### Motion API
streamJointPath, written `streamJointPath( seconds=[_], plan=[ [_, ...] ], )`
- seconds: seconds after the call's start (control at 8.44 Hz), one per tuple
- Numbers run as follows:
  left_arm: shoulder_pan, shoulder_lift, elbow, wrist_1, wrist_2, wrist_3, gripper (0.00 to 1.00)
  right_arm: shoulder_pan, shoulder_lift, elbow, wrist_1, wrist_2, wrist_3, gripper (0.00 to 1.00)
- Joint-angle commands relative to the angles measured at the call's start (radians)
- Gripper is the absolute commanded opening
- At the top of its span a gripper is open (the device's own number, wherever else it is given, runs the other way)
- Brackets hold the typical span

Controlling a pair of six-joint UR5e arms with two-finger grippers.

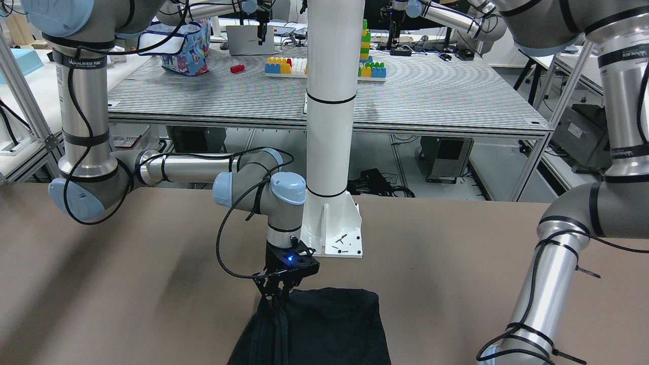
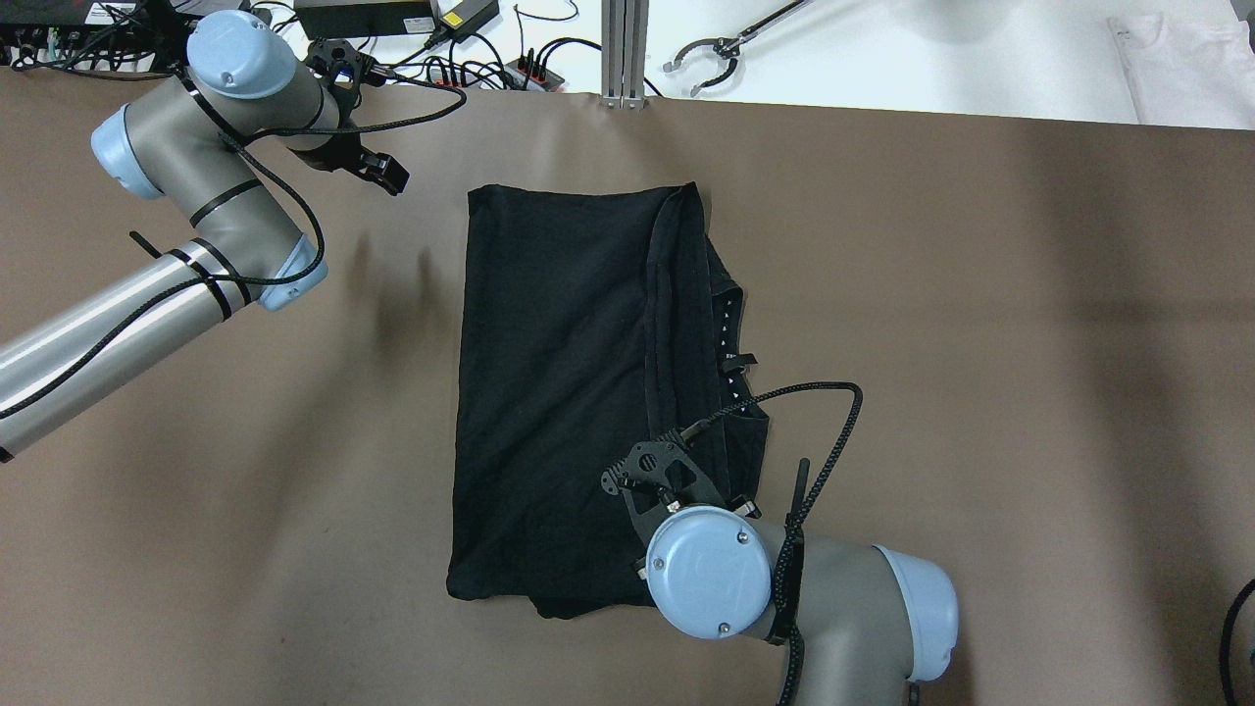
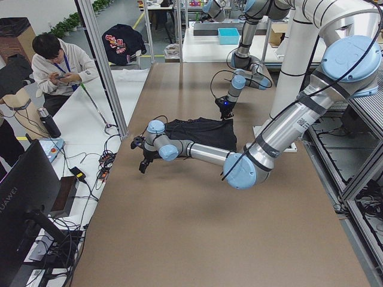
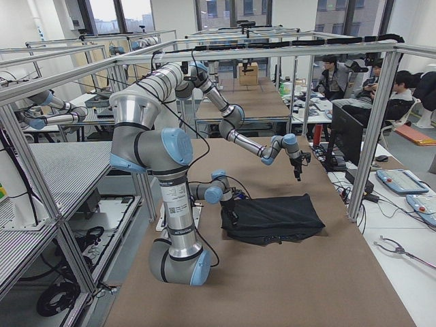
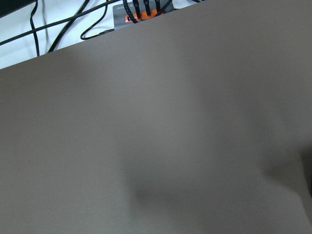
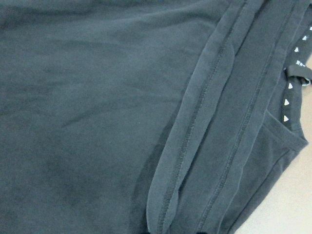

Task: Fold clothes

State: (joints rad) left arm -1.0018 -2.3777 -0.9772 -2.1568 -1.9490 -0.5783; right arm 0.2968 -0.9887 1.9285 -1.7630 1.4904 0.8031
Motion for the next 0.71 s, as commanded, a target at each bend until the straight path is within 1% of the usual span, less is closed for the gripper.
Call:
streamJointPath(
  seconds=[0.0, 0.12, 0.47, 0.59],
  plan=[
    [0.0, 0.0, -0.002, 0.0, 0.001, 0.0, 1.0, -0.005, 0.009, -0.022, 0.0, 0.004, -0.011, 0.63],
    [0.0, 0.0, 0.0, 0.0, 0.002, 0.0, 1.0, -0.005, 0.013, -0.043, 0.0, 0.004, -0.019, 0.6],
    [0.0, 0.0, 0.0, 0.0, 0.002, 0.0, 1.0, -0.013, 0.012, -0.057, 0.0, 0.004, -0.022, 0.51],
    [0.0, 0.0, 0.0, 0.0, 0.002, 0.0, 1.0, -0.013, 0.012, -0.066, 0.0, 0.004, -0.033, 0.51]
  ],
)
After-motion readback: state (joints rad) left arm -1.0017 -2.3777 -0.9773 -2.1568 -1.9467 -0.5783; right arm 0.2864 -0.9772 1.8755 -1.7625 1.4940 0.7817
